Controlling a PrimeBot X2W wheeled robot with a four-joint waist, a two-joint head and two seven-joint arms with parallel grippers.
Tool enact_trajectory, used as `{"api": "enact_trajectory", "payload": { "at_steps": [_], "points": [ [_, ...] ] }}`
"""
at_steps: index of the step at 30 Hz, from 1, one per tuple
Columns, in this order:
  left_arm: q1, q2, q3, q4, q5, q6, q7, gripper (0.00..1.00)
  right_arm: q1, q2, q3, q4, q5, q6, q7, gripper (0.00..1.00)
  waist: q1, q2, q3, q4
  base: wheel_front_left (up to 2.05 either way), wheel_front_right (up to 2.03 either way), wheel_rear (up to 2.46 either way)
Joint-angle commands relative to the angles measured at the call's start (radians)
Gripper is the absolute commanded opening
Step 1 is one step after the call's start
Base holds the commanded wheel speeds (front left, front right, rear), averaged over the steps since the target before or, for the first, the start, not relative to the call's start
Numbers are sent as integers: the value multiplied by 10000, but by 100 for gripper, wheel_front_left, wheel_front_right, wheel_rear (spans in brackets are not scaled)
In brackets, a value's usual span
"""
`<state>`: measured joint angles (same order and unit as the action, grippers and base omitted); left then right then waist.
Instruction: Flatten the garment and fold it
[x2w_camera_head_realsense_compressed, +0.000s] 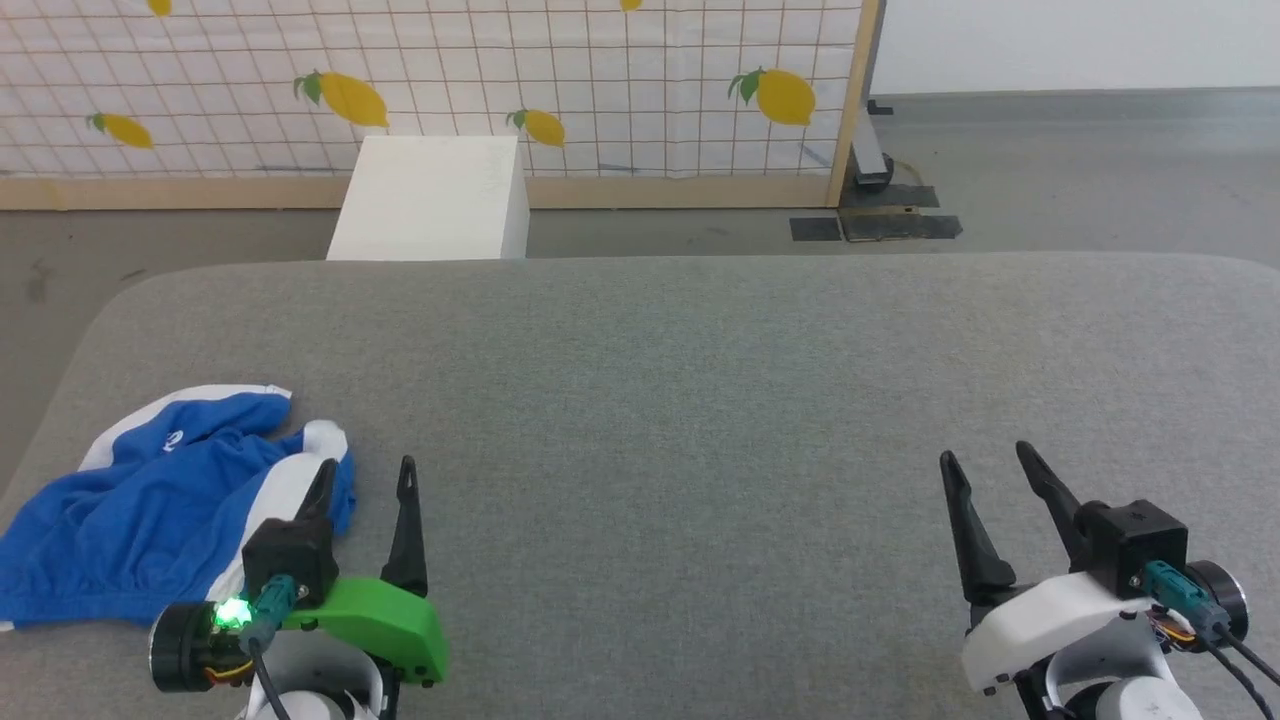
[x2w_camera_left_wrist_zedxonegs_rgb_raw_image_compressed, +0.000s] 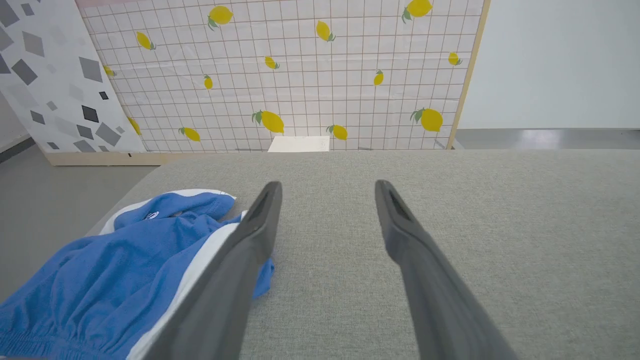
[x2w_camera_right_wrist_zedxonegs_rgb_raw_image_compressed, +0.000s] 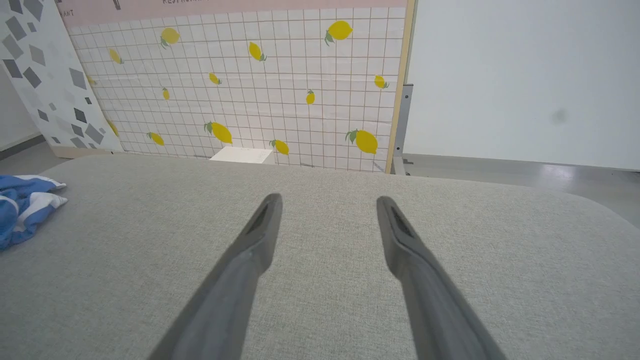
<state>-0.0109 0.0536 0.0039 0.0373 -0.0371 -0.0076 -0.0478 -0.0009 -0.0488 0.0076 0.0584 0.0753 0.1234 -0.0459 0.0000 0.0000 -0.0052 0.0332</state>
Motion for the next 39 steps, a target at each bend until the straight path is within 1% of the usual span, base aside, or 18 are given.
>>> {"api": "enact_trajectory", "payload": {
  "at_steps": [1, 24, 39],
  "points": [
    [154, -2, 46, 50, -116, -20, -135, 100, 102, -3, 37, 81, 135, 17, -144, 100, 0, 0, -4, 107, 0, 0, 0],
    [341, -9, 243, 324, -390, -34, -608, 100, 140, -6, 254, 607, 702, 30, -620, 100, 0, 0, 19, 1356, 0, 0, 0],
    [442, -15, 353, 467, -598, -8, -914, 100, 150, -7, 402, 960, 1019, 39, -927, 100, 0, 0, 47, 2054, 0, 0, 0]
  ]
}}
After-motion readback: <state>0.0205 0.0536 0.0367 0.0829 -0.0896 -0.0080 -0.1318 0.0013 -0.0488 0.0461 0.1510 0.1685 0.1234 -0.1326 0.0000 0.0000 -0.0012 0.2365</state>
